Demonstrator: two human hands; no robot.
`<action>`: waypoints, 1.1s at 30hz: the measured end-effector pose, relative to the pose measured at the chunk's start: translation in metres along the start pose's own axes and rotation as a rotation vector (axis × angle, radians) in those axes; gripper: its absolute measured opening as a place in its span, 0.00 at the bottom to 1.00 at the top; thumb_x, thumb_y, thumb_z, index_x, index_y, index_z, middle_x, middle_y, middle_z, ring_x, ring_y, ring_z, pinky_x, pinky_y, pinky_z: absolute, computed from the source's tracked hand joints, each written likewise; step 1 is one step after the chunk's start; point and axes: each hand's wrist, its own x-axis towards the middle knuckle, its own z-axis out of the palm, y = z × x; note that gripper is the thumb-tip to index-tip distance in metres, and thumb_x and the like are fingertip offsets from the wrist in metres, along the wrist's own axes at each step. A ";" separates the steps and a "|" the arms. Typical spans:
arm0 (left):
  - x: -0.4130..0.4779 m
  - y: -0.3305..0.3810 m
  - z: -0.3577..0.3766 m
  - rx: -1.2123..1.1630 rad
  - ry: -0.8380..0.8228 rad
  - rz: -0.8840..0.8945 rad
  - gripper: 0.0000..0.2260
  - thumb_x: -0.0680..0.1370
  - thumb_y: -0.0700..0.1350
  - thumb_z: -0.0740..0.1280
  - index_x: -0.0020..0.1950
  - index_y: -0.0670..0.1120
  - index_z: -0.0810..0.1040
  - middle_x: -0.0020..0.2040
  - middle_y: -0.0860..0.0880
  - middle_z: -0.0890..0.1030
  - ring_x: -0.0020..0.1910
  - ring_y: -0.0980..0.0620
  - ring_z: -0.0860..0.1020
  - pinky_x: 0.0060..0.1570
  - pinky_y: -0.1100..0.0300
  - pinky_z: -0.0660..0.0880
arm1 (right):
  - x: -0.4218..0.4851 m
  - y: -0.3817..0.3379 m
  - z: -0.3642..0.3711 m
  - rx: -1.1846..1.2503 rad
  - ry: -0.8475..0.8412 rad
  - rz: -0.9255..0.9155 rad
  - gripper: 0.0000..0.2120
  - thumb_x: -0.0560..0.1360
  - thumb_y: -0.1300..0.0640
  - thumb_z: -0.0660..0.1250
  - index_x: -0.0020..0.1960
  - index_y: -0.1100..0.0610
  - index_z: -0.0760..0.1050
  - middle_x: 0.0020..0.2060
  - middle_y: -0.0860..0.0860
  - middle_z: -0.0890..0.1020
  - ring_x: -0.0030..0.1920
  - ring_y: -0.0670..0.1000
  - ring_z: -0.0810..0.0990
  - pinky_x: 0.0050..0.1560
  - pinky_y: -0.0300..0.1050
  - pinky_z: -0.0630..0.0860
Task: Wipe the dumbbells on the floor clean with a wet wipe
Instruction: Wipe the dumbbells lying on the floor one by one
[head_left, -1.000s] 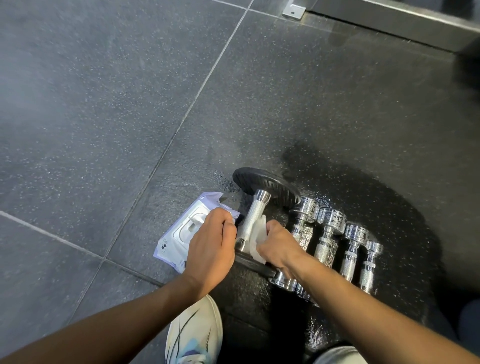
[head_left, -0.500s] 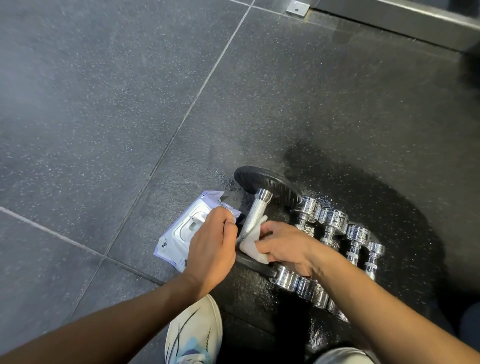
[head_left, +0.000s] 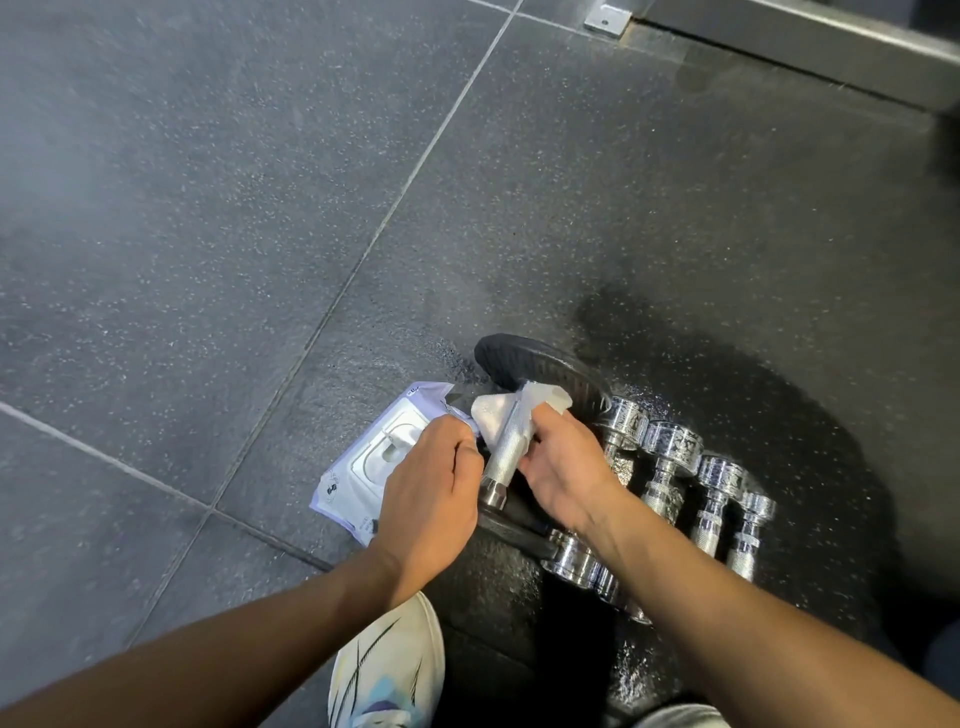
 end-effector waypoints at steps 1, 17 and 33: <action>0.000 0.001 0.000 0.003 0.001 -0.004 0.09 0.83 0.47 0.54 0.43 0.51 0.67 0.39 0.54 0.71 0.39 0.57 0.72 0.37 0.56 0.58 | 0.002 -0.001 0.002 0.011 -0.022 0.008 0.18 0.81 0.61 0.63 0.68 0.67 0.74 0.60 0.64 0.82 0.57 0.61 0.81 0.66 0.59 0.76; -0.002 0.002 0.001 0.014 -0.002 -0.009 0.09 0.82 0.48 0.54 0.42 0.52 0.65 0.38 0.54 0.71 0.40 0.57 0.72 0.35 0.57 0.58 | 0.012 -0.008 0.039 -0.074 0.250 -0.016 0.09 0.79 0.58 0.69 0.57 0.62 0.77 0.50 0.59 0.84 0.49 0.56 0.85 0.50 0.51 0.83; 0.000 0.000 -0.002 -0.003 -0.002 -0.002 0.10 0.83 0.47 0.55 0.42 0.51 0.65 0.37 0.54 0.70 0.39 0.57 0.71 0.35 0.57 0.56 | -0.002 -0.001 -0.005 0.203 -0.105 0.096 0.17 0.82 0.55 0.56 0.60 0.65 0.76 0.51 0.62 0.82 0.55 0.61 0.81 0.71 0.59 0.71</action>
